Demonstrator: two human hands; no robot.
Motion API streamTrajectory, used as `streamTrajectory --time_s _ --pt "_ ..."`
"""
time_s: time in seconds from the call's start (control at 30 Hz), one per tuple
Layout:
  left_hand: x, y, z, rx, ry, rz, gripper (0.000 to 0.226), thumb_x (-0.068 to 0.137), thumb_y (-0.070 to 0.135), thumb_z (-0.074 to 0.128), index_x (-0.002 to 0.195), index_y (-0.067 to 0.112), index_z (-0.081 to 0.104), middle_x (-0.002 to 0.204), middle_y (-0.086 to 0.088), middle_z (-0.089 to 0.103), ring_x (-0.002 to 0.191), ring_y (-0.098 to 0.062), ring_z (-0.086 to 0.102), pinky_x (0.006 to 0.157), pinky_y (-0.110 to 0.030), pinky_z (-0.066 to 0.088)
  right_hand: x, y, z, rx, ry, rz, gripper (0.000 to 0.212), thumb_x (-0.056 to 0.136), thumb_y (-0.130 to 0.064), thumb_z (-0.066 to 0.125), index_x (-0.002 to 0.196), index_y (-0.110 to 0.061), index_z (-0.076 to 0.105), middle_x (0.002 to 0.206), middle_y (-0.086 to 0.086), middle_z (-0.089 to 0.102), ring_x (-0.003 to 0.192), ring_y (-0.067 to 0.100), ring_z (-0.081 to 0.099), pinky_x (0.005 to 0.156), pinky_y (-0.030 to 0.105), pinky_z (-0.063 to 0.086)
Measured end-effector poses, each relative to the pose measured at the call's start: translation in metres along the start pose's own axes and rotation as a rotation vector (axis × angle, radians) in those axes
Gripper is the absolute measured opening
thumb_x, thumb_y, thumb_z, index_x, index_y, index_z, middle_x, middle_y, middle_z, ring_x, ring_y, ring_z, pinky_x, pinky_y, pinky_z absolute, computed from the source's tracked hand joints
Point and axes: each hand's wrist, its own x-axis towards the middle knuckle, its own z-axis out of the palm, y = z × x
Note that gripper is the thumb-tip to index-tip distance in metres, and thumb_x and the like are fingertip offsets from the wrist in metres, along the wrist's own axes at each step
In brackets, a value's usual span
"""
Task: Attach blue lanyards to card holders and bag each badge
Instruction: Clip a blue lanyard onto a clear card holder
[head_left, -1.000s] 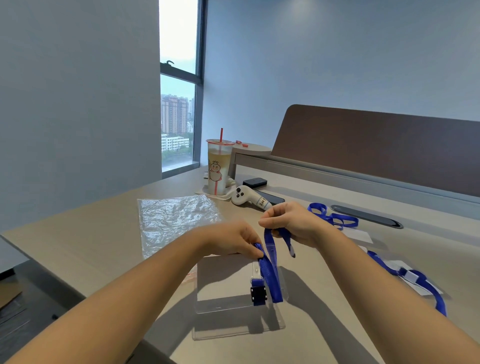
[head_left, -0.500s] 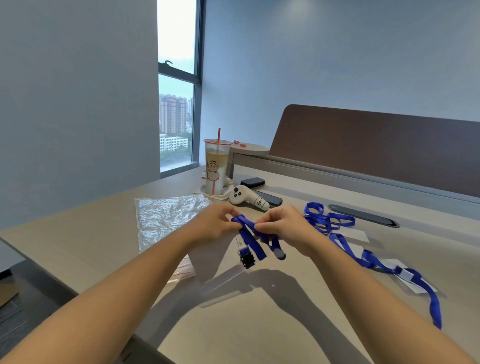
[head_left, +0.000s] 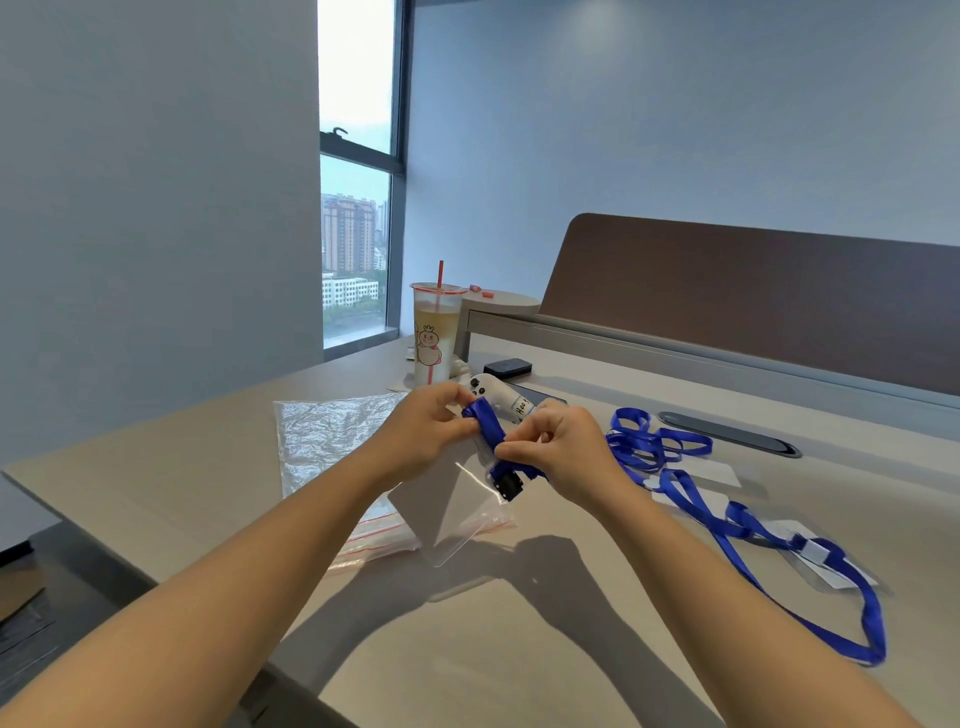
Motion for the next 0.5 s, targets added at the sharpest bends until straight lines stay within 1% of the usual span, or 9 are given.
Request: streamTrajectory --time_s 0.07,0.1,0.17,0.23,0.27,0.3,0.37,0.4,0.5 --pt "-0.0012 0.0027 -0.0009 -0.027 -0.002 0.015 0.005 0.09 0.013 0.052 0.094 0.015 0.051 0.089 -0.008 0.059 0.064 -0.007 0.052 0.059 -0.018 0.041 0.0007 0.0013 0.0022 -0.008 0.053 -0.004 0.022 0.073 -0.01 0.071 0.061 -0.015 0.054 0.075 -0.006 0.046 0.073 0.009 0.045 0.06 0.016 0.038" --pt "-0.0015 0.0038 -0.0015 -0.032 -0.004 0.022 0.005 0.09 0.013 0.052 0.094 0.015 0.051 0.09 -0.008 0.059 0.065 -0.007 0.052 0.06 -0.018 0.042 0.0018 0.0029 0.003 -0.005 0.075 0.002 0.027 0.072 -0.01 0.073 0.062 -0.018 0.049 0.077 -0.003 0.047 0.075 0.012 0.046 0.061 0.017 0.038" --pt "-0.0018 0.0051 -0.0026 -0.012 -0.009 0.041 0.005 0.089 0.014 0.052 0.094 0.017 0.051 0.092 -0.006 0.059 0.066 -0.007 0.052 0.061 -0.018 0.043 0.003 0.0042 0.0016 0.043 0.053 0.038 0.029 0.071 -0.012 0.073 0.077 -0.019 0.046 0.086 0.002 0.049 0.08 0.016 0.047 0.065 0.021 0.04" --pt "-0.0018 0.0047 -0.0037 0.018 -0.007 0.069 0.006 0.089 0.015 0.053 0.093 0.019 0.051 0.093 -0.004 0.059 0.067 -0.006 0.053 0.061 -0.016 0.043 0.0034 0.0033 -0.001 0.116 -0.071 0.1 0.033 0.076 -0.012 0.069 0.101 -0.018 0.047 0.097 0.003 0.051 0.089 0.018 0.052 0.075 0.025 0.046" --pt "-0.0017 0.0048 -0.004 0.033 -0.006 0.084 0.006 0.089 0.015 0.053 0.093 0.019 0.051 0.093 -0.003 0.059 0.066 -0.005 0.053 0.061 -0.015 0.043 0.003 0.0029 -0.0016 0.138 -0.149 0.123 0.033 0.08 -0.011 0.065 0.108 -0.016 0.048 0.099 0.005 0.054 0.091 0.019 0.055 0.078 0.026 0.048" --pt "-0.0022 0.0049 -0.004 0.054 -0.003 0.1 0.007 0.089 0.015 0.053 0.095 0.019 0.053 0.093 -0.002 0.059 0.066 -0.003 0.052 0.06 -0.013 0.042 0.0022 0.0021 -0.002 0.144 -0.209 0.136 0.026 0.083 -0.011 0.061 0.106 -0.013 0.05 0.097 0.005 0.058 0.088 0.018 0.057 0.077 0.026 0.049" --pt "-0.003 0.0043 -0.0026 0.111 0.009 0.125 0.015 0.089 0.015 0.054 0.104 0.014 0.057 0.094 0.001 0.057 0.066 -0.001 0.051 0.061 -0.011 0.041 -0.0013 -0.001 -0.0023 0.13 -0.281 0.147 0.01 0.086 -0.01 0.055 0.095 -0.014 0.053 0.084 0.001 0.06 0.076 0.012 0.059 0.068 0.017 0.048" --pt "-0.0036 0.0036 -0.0016 0.134 0.017 0.129 0.02 0.088 0.015 0.054 0.107 0.011 0.058 0.094 0.002 0.056 0.066 -0.002 0.051 0.061 -0.011 0.04 -0.0024 -0.0011 -0.0022 0.117 -0.294 0.158 0.008 0.087 -0.01 0.054 0.094 -0.014 0.053 0.083 0.001 0.06 0.073 0.009 0.057 0.064 0.015 0.046" --pt "-0.0048 0.0006 0.0026 0.176 0.031 0.122 0.024 0.087 0.016 0.057 0.11 0.011 0.06 0.092 0.001 0.059 0.07 -0.009 0.052 0.062 -0.012 0.039 -0.0034 0.0023 -0.0005 0.083 -0.312 0.193 0.02 0.087 -0.01 0.054 0.107 -0.005 0.053 0.091 0.007 0.059 0.076 0.013 0.057 0.066 0.018 0.046"
